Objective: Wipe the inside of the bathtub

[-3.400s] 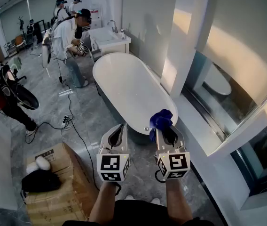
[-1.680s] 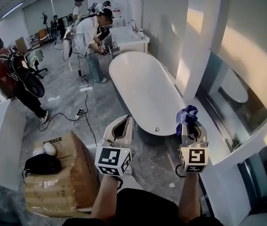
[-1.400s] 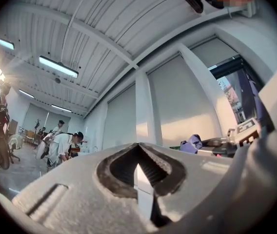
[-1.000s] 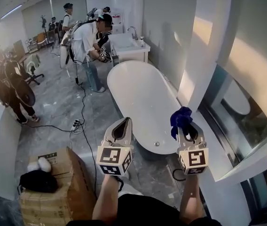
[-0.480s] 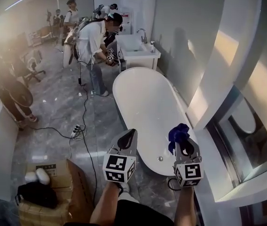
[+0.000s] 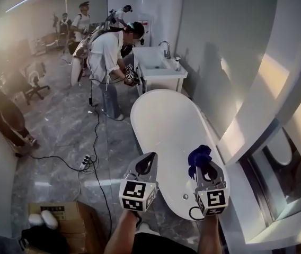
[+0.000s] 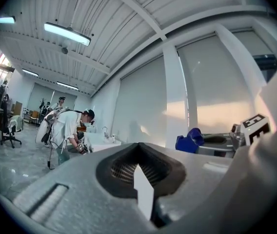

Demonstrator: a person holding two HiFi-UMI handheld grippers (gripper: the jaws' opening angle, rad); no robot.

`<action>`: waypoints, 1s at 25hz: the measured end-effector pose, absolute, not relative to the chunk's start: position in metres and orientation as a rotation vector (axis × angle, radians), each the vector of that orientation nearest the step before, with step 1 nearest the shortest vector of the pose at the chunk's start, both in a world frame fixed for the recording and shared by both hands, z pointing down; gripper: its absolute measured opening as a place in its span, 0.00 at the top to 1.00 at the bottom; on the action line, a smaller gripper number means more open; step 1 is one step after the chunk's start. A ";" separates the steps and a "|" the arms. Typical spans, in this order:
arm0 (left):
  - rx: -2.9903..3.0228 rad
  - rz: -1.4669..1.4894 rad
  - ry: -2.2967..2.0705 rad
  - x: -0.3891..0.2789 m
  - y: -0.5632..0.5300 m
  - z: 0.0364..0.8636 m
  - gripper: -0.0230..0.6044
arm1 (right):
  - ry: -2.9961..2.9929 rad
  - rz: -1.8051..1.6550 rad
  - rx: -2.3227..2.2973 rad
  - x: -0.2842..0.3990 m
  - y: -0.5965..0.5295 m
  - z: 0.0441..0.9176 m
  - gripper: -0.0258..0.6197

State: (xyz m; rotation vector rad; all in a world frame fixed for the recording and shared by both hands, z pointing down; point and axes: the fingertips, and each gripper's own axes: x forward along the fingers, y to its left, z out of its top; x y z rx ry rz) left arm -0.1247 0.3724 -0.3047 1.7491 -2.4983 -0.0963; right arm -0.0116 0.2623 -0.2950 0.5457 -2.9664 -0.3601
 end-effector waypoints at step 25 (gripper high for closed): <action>1.737 -0.007 -2.507 -0.091 0.267 -0.303 0.96 | -3.026 -0.218 0.613 0.041 0.143 -0.289 0.87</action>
